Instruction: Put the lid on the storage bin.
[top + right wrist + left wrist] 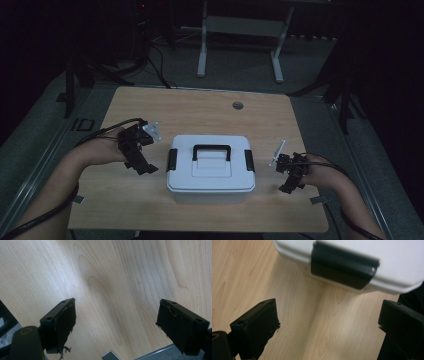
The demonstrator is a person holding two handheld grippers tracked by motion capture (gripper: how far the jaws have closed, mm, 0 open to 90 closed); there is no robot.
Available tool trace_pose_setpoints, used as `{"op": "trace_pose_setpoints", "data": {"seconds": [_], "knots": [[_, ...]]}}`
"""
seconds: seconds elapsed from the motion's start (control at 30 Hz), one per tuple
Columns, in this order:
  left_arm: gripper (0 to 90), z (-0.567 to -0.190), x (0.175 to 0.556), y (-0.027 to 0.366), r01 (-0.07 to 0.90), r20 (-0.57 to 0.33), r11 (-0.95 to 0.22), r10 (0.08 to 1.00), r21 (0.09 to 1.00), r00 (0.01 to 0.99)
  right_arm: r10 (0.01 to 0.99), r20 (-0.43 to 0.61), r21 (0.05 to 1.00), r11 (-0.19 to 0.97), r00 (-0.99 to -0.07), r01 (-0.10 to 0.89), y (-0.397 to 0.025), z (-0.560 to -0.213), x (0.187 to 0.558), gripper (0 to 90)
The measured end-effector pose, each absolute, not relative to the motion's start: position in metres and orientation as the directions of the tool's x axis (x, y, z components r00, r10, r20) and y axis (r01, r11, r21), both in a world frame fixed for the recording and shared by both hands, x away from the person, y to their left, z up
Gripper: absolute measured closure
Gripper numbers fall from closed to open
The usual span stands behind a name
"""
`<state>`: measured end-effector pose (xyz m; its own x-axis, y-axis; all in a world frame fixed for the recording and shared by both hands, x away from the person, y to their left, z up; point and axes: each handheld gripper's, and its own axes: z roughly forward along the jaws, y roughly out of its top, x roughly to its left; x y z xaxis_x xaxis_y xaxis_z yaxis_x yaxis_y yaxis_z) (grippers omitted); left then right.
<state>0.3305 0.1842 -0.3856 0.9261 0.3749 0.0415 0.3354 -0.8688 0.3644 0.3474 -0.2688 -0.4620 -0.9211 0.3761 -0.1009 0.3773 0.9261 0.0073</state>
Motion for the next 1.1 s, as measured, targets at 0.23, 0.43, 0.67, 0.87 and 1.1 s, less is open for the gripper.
{"op": "trace_pose_setpoints", "data": {"seconds": [0.23,0.43,0.67,0.87,1.1], "knots": [[2.4,-0.405,0.323,0.202,0.368,0.023,-0.852,0.406,0.373,0.914,0.385,-0.112,0.025,0.923,-0.916,0.384,-0.27,-0.463,0.348,15.3],[2.5,-0.421,0.318,0.21,0.386,0.005,-0.842,0.419,0.377,0.908,0.401,-0.107,0.038,0.916,-0.91,0.399,-0.271,-0.47,0.349,15.3],[2.4,-0.435,0.31,0.219,0.398,-0.008,-0.827,0.431,0.397,0.902,0.419,-0.104,0.047,0.908,-0.902,0.416,-0.272,-0.477,0.35,15.3],[2.4,-0.451,0.304,0.225,0.414,-0.021,-0.824,0.441,0.386,0.897,0.431,-0.101,0.063,0.902,-0.897,0.426,-0.275,-0.482,0.35,15.3],[2.4,-0.465,0.299,0.23,0.43,-0.032,-0.801,0.46,0.416,0.887,0.45,-0.104,0.095,0.892,-0.887,0.441,-0.28,-0.482,0.35,15.3]]}}
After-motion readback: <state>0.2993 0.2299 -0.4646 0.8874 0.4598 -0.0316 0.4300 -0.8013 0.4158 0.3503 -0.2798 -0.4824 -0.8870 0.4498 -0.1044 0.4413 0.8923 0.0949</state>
